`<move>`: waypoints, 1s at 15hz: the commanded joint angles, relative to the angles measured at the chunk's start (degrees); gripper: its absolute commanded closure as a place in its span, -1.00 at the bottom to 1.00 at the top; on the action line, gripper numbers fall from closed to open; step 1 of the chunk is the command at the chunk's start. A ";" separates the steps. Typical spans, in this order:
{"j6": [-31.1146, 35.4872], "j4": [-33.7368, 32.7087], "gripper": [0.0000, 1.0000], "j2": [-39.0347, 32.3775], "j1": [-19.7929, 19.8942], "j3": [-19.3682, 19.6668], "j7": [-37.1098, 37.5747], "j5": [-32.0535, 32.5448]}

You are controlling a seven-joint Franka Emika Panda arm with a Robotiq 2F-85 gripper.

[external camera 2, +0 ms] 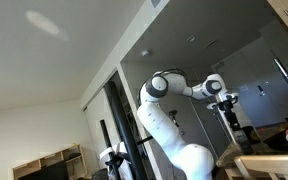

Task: Put the white and orange bottle in the black bowl, move the clear bottle to the right, move the glass jar to the left

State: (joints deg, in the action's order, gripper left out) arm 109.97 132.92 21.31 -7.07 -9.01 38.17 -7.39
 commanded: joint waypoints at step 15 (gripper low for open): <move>17.75 -1.16 -1.00 6.93 7.97 1.72 15.88 -2.94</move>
State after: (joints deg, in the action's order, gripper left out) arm 125.68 132.66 26.15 -2.10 -6.92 49.85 -10.29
